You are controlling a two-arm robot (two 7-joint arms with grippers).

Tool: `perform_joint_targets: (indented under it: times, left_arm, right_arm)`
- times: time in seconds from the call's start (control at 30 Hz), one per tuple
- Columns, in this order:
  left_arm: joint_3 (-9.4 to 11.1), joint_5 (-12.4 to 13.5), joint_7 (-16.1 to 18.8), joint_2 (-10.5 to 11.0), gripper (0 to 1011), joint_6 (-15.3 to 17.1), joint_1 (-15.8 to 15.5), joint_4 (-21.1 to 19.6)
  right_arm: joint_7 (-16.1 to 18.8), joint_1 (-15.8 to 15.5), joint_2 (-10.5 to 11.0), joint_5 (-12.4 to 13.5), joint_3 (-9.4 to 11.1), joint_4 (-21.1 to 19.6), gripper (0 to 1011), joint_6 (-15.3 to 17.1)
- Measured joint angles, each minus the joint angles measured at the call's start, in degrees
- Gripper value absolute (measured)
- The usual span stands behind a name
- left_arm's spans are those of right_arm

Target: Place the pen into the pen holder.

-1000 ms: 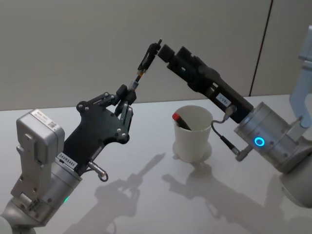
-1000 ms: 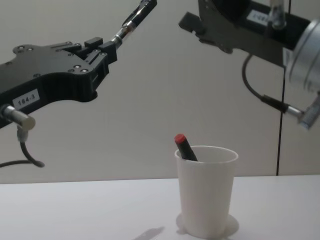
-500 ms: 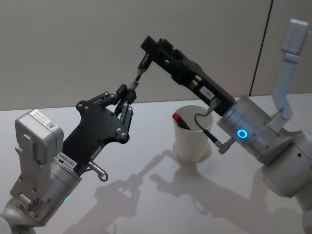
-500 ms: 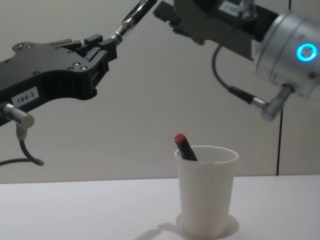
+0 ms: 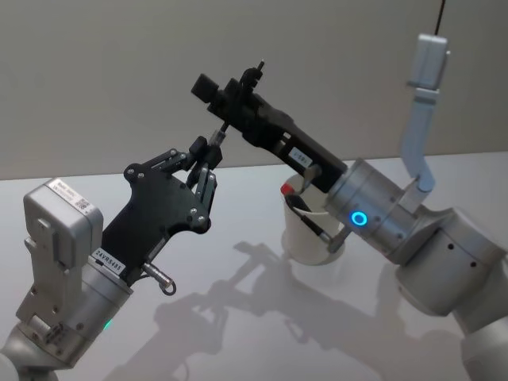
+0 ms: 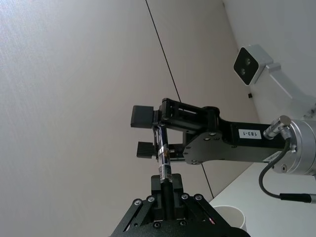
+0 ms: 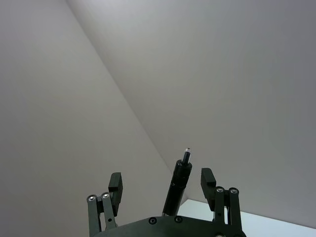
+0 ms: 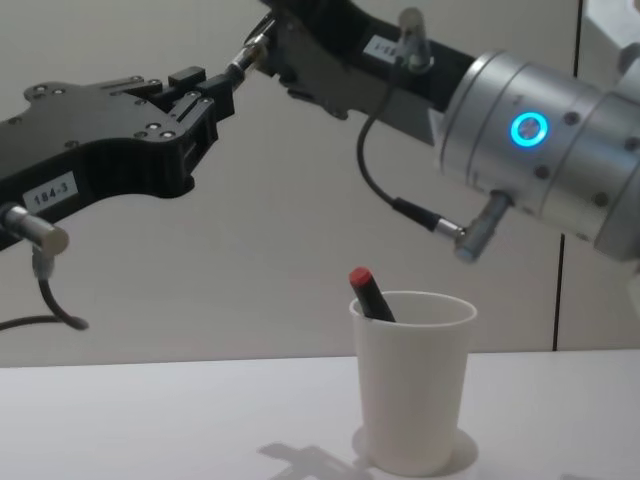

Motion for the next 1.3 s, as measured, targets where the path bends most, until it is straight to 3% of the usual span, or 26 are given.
perform_joint_targets:
  times: [0.37, 1.3]
  left_arm:
    - [0.00, 0.00, 0.00, 0.00, 121, -0.03, 0.00, 0.00]
    - [0.01, 0.00, 0.01, 0.00, 121, -0.02, 0.00, 0.00]
  right_arm:
    - [-0.48, 0.52, -0.57, 0.38, -0.84, 1.30, 1002, 0.35]
    - [-1.75, -1.32, 0.74, 7.47, -1.41, 1.49, 1001, 0.52]
